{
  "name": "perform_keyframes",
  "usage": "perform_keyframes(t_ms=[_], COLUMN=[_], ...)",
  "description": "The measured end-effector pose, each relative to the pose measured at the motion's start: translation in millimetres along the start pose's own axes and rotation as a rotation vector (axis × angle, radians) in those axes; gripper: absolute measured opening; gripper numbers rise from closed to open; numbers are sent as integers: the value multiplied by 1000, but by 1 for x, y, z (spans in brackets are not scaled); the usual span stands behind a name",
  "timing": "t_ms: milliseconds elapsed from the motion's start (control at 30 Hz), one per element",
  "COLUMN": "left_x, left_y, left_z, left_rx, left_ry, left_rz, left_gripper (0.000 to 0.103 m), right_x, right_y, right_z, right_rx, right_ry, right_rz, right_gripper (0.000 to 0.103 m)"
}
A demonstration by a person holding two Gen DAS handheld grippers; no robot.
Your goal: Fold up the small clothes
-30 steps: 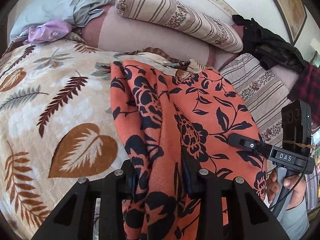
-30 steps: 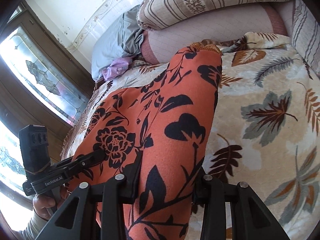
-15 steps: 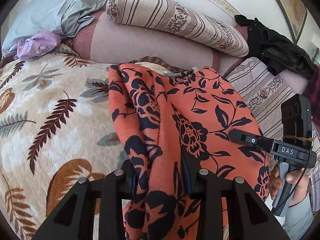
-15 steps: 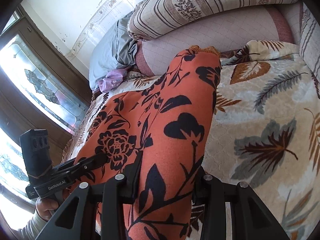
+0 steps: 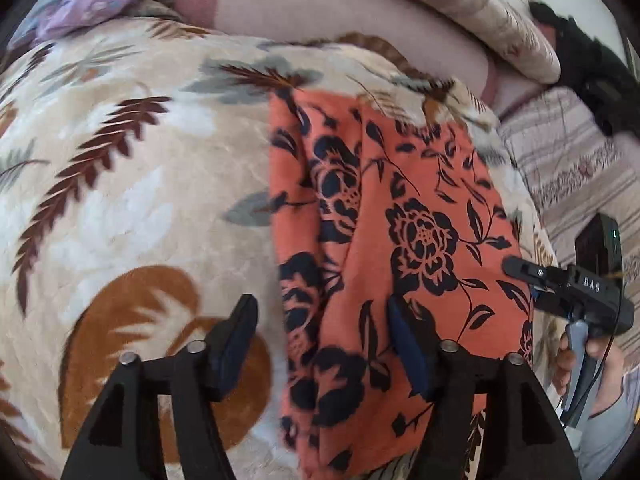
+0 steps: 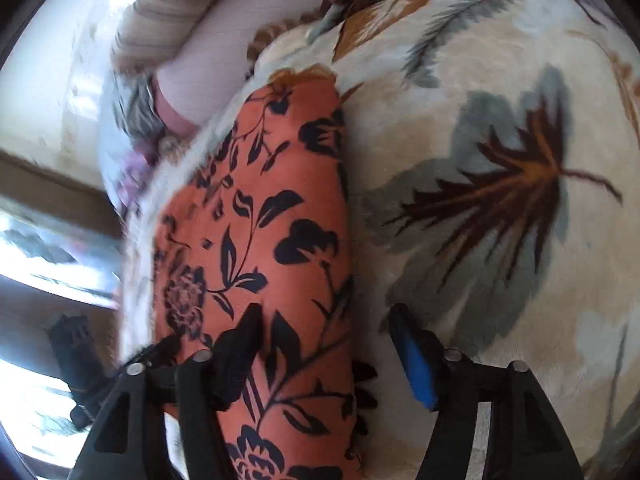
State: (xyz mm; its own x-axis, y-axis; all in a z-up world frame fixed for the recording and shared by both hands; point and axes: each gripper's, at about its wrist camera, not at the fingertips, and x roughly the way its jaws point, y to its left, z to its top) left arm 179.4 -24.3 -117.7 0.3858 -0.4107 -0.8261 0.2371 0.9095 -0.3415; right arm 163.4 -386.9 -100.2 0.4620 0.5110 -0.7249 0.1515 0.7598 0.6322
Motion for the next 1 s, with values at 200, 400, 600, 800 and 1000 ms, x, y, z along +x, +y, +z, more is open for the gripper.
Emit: perform_keyframes(t_ms=[200,400,600,800,1000], left_x=[-48,2,-32,30,52], left_y=[-4,10,-14,8,21], left_z=[-8,-22,7,98,113], left_rx=[46,-20,64,-33,-65], left_ry=[-115,17,-79,-12,-6], left_rz=[-38,38,22,73,117], left_gripper=[68,79,79,78,79], right_x=[-49,4,-18,32,-12], right_y=[58,60,70,14,37], right_z=[1,-10,30,78,43], right_rx=[-170,-157,-120,154,62], right_ry=[-154,10,-84,-12,-70], right_rz=[42,72,131,196,320], right_gripper=[70,84,84,84,85])
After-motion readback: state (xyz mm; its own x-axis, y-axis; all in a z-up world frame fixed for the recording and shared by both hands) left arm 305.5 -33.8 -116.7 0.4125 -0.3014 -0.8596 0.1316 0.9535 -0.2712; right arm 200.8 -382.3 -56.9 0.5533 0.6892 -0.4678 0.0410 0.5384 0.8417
